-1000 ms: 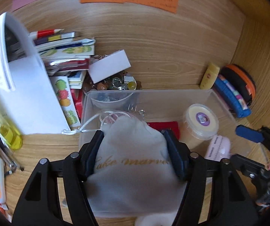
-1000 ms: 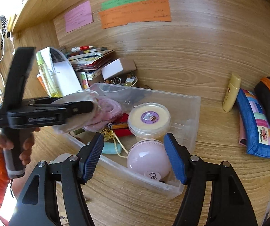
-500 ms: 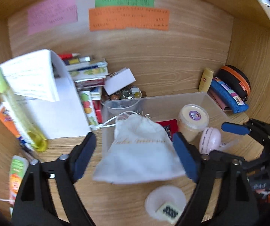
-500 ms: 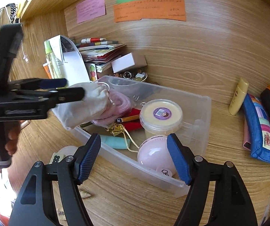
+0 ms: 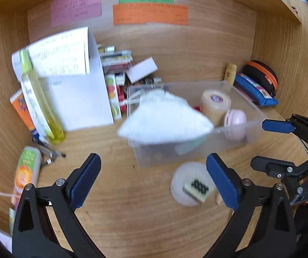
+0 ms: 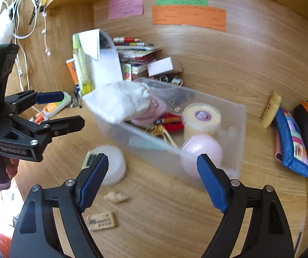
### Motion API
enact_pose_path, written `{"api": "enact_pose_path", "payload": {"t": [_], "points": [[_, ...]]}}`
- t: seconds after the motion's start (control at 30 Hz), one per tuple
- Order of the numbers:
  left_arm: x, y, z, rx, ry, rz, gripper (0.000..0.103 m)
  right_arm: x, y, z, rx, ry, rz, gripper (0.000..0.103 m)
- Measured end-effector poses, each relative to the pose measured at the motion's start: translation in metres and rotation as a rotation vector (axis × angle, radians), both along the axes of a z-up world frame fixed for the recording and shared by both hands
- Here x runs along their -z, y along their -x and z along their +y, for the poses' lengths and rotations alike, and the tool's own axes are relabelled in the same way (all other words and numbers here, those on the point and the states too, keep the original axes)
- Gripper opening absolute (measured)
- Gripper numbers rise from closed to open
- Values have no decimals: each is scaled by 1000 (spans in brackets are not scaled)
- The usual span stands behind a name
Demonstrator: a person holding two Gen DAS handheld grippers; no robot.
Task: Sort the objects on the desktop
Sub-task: 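Lower the white pouch into the clear box and open the left tool, then grasp the mahjong tile with the left tool while the right tool opens around the seashell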
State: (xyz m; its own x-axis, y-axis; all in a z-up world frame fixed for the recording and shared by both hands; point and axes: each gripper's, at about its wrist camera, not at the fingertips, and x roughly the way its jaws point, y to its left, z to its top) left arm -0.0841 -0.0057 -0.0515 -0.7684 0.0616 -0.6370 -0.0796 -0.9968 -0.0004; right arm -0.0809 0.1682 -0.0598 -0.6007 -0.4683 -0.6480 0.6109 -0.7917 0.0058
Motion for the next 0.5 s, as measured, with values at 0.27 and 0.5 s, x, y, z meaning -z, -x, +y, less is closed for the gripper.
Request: {"api": "enact_pose_path", "payload": {"t": [0.27,0.5], "points": [[23,-18,-4,7,-39,-47,100,31,-15,-9,2,-46,-67,82],[32,-28,-7,30,-70,-50,100,58,-16,-31,-50,-98,-142,73]]}}
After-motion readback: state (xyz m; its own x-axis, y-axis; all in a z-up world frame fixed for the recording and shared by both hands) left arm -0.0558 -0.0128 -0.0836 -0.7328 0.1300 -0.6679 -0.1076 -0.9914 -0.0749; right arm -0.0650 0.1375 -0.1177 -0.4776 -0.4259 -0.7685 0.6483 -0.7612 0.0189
